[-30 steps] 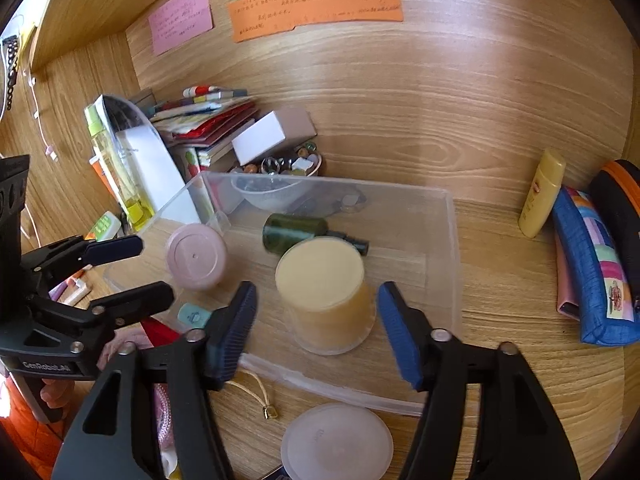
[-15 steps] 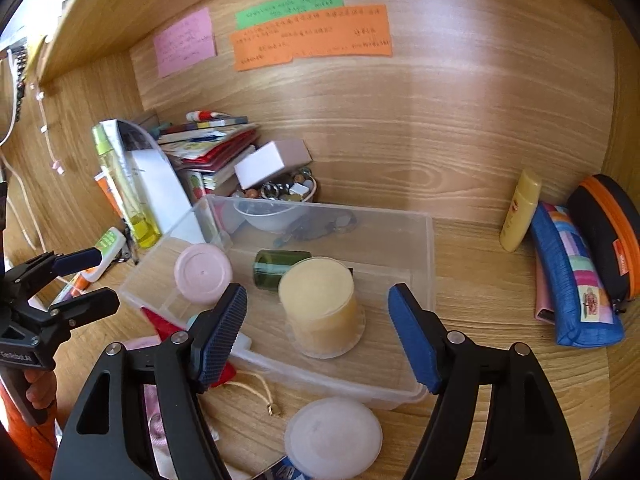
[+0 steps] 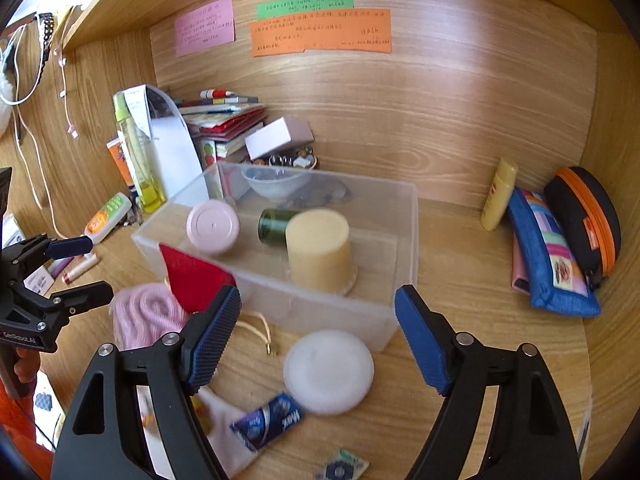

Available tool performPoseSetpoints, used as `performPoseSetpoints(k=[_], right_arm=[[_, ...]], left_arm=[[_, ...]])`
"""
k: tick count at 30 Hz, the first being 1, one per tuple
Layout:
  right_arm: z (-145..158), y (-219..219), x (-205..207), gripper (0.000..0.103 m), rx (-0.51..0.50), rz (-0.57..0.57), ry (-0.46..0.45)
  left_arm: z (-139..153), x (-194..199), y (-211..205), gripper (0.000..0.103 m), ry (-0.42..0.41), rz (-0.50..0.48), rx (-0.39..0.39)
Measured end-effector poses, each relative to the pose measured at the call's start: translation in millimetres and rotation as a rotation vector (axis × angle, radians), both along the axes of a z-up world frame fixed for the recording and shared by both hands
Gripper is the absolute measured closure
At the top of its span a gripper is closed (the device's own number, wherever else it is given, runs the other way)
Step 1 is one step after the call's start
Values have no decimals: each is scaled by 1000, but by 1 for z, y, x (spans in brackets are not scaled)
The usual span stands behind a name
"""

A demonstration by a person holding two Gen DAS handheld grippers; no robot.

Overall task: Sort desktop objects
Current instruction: 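Grasp the bagged pink rope with the left gripper while the right grasps the white lid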

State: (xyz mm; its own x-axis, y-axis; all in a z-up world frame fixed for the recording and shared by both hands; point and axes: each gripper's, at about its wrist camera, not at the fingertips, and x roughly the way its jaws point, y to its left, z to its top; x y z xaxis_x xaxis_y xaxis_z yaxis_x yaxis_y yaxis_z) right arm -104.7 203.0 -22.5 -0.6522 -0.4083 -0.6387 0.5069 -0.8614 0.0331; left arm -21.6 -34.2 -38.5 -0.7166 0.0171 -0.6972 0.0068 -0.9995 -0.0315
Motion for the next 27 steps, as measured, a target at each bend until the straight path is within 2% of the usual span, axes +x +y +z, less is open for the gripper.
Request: performPoseSetpoints(k=[8,15,20,27], right_arm=[[-12,5,11,26,23,0,-36],[-18,15,10,25,4,-20,-83],[-22,22,7,24,-6,-38,-114],[-29,31,3,24,29,-60,-142]], left_arm=[[-22,20,-3,7,-81,20,-52],[-48,13,8,7,-185,-38,-107],[-47,4,23,7,-168,-61,-191],[-45,-10,50,7,-139,-147,-313]])
